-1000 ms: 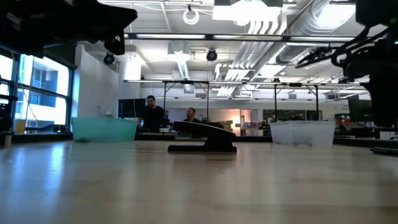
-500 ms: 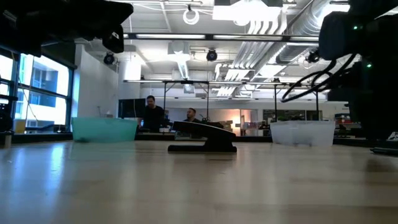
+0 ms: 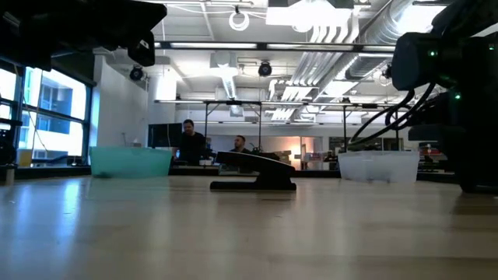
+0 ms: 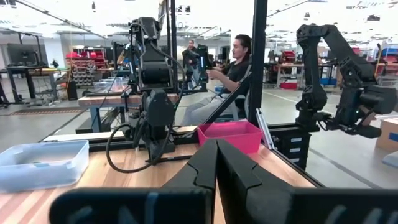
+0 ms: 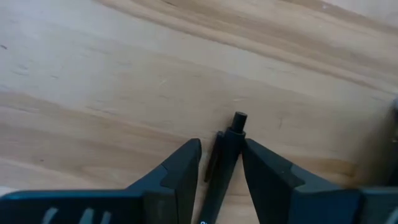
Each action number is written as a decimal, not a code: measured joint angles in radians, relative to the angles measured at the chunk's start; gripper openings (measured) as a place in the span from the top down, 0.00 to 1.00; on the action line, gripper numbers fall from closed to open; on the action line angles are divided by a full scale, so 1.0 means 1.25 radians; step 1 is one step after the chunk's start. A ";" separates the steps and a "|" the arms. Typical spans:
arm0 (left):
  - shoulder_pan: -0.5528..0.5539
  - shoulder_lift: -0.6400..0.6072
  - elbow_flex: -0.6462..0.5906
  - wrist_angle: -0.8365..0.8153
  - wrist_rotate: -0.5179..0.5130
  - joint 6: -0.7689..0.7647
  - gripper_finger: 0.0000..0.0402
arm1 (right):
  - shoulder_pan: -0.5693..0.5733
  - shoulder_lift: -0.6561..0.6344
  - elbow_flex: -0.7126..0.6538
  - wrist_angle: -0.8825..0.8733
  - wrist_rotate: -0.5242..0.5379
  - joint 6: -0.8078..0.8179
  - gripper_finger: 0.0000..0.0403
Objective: Sort crayons/erasers/pens/pencils in bins
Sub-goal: Put the black pen into the transparent bin
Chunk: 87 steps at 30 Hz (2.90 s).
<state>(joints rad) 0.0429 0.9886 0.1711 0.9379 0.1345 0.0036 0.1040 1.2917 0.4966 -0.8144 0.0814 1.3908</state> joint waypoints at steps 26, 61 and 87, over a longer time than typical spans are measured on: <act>0.000 0.000 0.000 0.002 0.000 -0.009 1.00 | 0.001 0.004 0.110 0.052 0.011 -0.208 0.91; 0.000 0.000 0.000 0.002 -0.012 -0.008 1.00 | -0.468 0.043 0.613 -0.177 0.341 -0.717 0.90; 0.003 0.000 0.000 0.002 -0.012 0.018 1.00 | -0.808 0.415 0.612 -0.013 0.154 -0.973 0.90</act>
<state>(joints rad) 0.0467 0.9882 0.1715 0.9398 0.1196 0.0267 -0.9062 1.8100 1.2613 -0.8312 0.2741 0.1745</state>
